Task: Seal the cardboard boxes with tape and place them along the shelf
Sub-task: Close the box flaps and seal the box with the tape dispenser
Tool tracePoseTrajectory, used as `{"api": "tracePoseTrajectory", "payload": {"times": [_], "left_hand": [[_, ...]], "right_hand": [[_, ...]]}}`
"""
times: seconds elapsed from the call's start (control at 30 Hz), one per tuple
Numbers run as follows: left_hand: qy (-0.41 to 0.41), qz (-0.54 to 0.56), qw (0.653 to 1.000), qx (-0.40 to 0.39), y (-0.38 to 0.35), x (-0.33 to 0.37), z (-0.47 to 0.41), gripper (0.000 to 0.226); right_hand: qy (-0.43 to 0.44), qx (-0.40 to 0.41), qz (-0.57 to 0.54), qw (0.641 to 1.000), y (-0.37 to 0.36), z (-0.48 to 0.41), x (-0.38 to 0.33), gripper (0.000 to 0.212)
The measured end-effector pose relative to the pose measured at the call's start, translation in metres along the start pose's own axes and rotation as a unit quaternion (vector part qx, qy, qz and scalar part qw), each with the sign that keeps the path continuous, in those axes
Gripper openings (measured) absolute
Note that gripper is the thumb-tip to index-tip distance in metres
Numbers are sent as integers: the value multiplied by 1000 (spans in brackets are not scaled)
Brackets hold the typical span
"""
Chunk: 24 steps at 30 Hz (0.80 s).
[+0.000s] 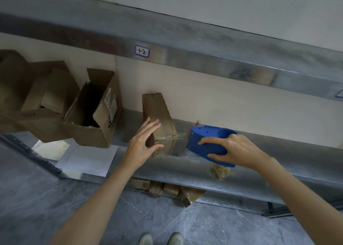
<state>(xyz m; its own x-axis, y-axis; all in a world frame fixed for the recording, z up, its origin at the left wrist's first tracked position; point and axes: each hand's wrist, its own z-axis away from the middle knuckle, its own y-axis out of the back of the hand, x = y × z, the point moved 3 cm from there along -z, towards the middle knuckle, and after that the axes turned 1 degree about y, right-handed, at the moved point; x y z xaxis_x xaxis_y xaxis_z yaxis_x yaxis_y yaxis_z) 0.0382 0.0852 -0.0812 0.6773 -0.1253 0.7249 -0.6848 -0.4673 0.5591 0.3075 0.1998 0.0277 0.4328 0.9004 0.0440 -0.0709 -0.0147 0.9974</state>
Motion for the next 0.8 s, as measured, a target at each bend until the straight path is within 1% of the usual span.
{"api": "tracePoseTrajectory", "payload": {"times": [0.1, 0.37, 0.5, 0.67, 0.73, 0.8], "left_hand": [[2, 4, 1000, 1, 0, -1, -1, 76], [7, 8, 1000, 1, -1, 0, -1, 76], [11, 17, 1000, 3, 0, 4, -1, 76], [11, 10, 1000, 0, 1, 7, 0, 76], [12, 8, 1000, 1, 1, 7, -1, 76], [16, 3, 1000, 1, 2, 7, -1, 76]], "right_hand": [[-4, -7, 17, 1000, -4, -12, -1, 43], [-10, 12, 32, 999, -11, -37, -14, 42], [26, 17, 69, 997, -11, -45, -30, 44], [41, 76, 83, 993, -19, -51, -34, 43], [31, 87, 78, 993, -25, -60, -31, 41], [7, 69, 77, 995, -33, -69, -26, 43]]}}
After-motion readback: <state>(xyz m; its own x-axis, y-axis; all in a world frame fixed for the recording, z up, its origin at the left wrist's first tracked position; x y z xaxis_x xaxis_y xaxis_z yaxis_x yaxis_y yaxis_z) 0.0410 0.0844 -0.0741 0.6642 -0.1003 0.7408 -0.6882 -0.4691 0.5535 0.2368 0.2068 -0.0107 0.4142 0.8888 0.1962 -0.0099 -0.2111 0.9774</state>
